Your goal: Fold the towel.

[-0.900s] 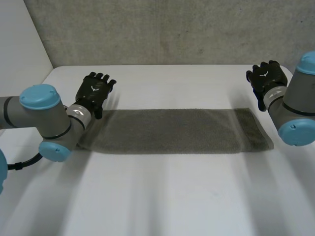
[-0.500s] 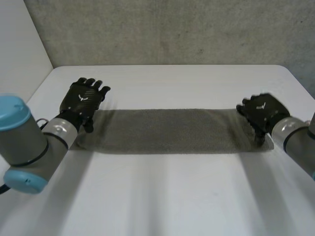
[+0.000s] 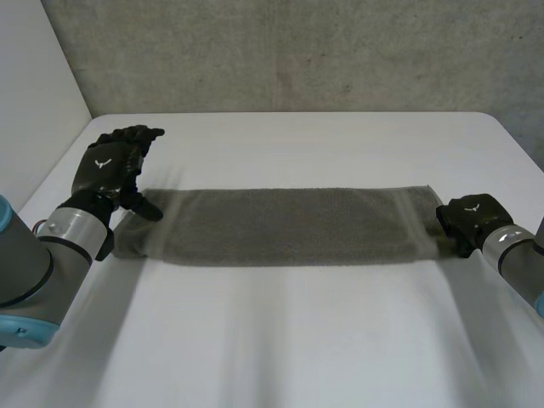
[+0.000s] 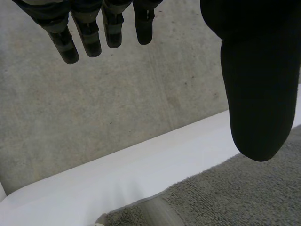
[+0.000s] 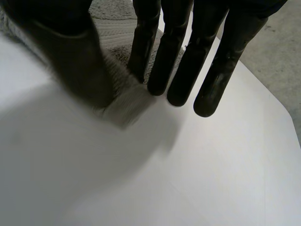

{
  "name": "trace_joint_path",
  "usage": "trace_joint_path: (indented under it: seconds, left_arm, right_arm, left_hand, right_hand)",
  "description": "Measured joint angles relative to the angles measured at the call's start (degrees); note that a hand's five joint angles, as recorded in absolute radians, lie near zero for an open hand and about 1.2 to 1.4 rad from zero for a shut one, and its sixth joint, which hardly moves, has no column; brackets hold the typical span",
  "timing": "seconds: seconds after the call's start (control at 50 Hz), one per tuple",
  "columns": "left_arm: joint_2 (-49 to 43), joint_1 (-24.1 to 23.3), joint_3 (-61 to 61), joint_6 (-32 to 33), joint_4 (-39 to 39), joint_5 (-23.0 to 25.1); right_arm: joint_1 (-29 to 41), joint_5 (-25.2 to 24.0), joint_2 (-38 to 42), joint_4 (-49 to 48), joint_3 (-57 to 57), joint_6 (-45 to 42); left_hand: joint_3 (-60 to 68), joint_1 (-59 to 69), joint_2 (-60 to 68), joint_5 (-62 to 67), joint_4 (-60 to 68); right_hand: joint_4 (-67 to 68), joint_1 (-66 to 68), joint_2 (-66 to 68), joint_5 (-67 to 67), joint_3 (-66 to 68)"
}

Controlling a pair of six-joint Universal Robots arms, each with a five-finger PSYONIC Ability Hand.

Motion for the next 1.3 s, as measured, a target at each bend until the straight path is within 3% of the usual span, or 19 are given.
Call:
trace_joint_path:
  seconds: [0.06, 0.3, 0.48, 0.58, 0.66, 0.78, 0.88, 1.0, 1.02, 1.12, 1.2, 1.3]
  left_arm:
    - [0.17, 0.37, -0.17, -0.12, 0.13, 0.0]
    - [0.14, 0.49, -0.29, 0.27, 0.19, -0.1]
    - [0.21, 0.52, -0.44, 0.16, 0.14, -0.37]
    - [0.29, 0.39, -0.76, 0.28, 0.15, -0.37]
    - [0.42, 0.27, -0.97, 0.4, 0.17, -0.32]
    - [0.58, 0.21, -1.17, 0.48, 0.18, -0.27]
    - [0.64, 0.06, -1.26, 0.54, 0.17, -0.27]
    - [0.44, -0.38, -1.36, 0.67, 0.2, -0.27]
    - [0.38, -0.42, -1.39, 0.7, 0.2, -0.27]
    - [-0.08, -0.97, -1.61, 0.85, 0.67, -0.27]
    - [-0.29, -1.83, -1.78, 0.96, 1.28, -0.23]
    - [-0.34, -3.33, -1.64, 0.99, 1.72, -0.19]
  right_arm:
    - [-0.4, -0.47, 0.45, -0.34, -0.58, 0.51]
    - [-5.24, -0.14, -0.02, 0.38, -3.24, -0.49]
    - [-14.65, 2.19, -2.08, 5.83, -8.57, -9.13]
    - [-14.35, 3.06, -4.68, 6.82, -13.54, -10.02]
    - [-7.97, 3.66, -7.5, 6.98, -18.12, -7.99]
    - [10.45, 4.79, -7.98, 6.85, -24.12, -6.03]
    - [27.06, 5.7, -3.06, 6.64, -27.17, -5.91]
    - [39.88, 6.03, 5.71, 6.38, -29.17, -6.4]
    - [40.93, 6.1, 6.78, 6.39, -29.39, -6.55]
    - [45.82, 8.15, 12.93, 6.62, -30.17, -8.22]
    - [46.5, 11.02, 13.35, 6.8, -29.21, -8.14]
    - [44.55, 12.54, 6.45, 5.77, -23.69, -1.77]
  left_hand:
    - [0.0, 0.0, 0.0, 0.0, 0.0]
    - [0.0, 0.0, 0.0, 0.0, 0.0]
    - [0.0, 0.0, 0.0, 0.0, 0.0]
    - [0.0, 0.0, 0.0, 0.0, 0.0]
    - [0.0, 0.0, 0.0, 0.0, 0.0]
    - [0.0, 0.0, 0.0, 0.0, 0.0]
    - [0.0, 0.0, 0.02, 0.0, 0.0]
    - [0.0, 0.0, 0.01, 0.0, 0.0]
    - [0.0, 0.0, 0.01, 0.0, 0.0]
    - [0.0, 0.0, 0.01, 0.0, 0.0]
    - [0.0, 0.0, 0.01, 0.0, 0.0]
    - [0.0, 0.0, 0.01, 0.0, 0.0]
  right_hand:
    - [11.95, 10.19, 8.96, 11.42, 11.0]
    - [12.29, 10.19, 8.96, 11.47, 11.22]
    - [12.29, 10.45, 8.97, 11.48, 11.26]
    - [12.3, 10.44, 8.97, 11.48, 11.28]
    - [12.3, 10.45, 9.22, 11.56, 11.28]
    - [12.31, 10.6, 9.91, 11.69, 11.48]
    - [12.31, 10.64, 10.26, 11.7, 11.56]
    - [12.31, 10.64, 10.26, 11.7, 11.56]
    - [10.35, 8.06, 8.52, 9.71, 9.69]
    - [-34.75, -37.18, -37.09, -36.79, -35.66]
    - [-47.35, -48.27, -47.27, -49.69, -47.0]
    - [-48.92, -52.15, -50.96, -50.67, -50.67]
